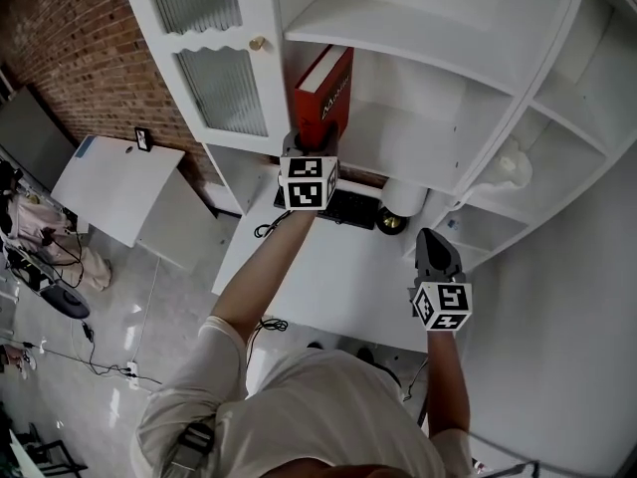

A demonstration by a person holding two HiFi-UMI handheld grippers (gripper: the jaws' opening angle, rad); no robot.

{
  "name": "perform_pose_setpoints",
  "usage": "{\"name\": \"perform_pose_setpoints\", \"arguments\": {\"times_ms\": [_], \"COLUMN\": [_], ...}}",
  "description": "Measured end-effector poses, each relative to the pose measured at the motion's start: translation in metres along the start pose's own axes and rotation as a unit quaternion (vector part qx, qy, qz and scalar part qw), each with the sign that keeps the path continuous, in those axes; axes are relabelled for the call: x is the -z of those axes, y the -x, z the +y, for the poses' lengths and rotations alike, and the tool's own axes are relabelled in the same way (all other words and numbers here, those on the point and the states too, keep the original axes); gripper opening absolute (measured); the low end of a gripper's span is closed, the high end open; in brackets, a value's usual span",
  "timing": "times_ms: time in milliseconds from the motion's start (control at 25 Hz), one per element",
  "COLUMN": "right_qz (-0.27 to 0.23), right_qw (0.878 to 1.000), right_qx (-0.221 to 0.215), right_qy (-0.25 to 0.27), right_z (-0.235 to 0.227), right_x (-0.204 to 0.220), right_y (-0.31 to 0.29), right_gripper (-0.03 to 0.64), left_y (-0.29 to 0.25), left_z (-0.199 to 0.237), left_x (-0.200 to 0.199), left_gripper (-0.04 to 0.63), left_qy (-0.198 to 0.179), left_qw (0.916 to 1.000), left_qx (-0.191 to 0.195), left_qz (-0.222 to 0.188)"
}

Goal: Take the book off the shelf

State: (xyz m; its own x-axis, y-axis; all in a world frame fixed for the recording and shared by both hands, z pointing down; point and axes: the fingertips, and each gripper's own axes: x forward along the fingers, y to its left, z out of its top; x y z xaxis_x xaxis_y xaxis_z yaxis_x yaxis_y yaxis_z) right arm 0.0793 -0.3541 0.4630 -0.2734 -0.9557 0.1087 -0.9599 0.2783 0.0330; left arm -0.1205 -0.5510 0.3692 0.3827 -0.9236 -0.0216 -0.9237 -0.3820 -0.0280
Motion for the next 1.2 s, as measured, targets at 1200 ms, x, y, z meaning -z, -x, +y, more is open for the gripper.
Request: {"name": "perform_pose_setpoints", "arguments": {"times_ms": [1200], "right_qz": [-0.003], "right_qw": [0.998], "right_qx": [-0.060], "right_qy": [0.031], "right_z": [0.030], "right_x": [-0.002], "right_y": [0.008], "right_gripper": [0.000], "left_y": [0.155], "left_z": [-0.020], "left_x": [0.043], "left_gripper": [0.149], "left_qy": [0.014], "left_qw": [0.9996], "left_qx": [-0.014], "left_qz": [-0.019]}}
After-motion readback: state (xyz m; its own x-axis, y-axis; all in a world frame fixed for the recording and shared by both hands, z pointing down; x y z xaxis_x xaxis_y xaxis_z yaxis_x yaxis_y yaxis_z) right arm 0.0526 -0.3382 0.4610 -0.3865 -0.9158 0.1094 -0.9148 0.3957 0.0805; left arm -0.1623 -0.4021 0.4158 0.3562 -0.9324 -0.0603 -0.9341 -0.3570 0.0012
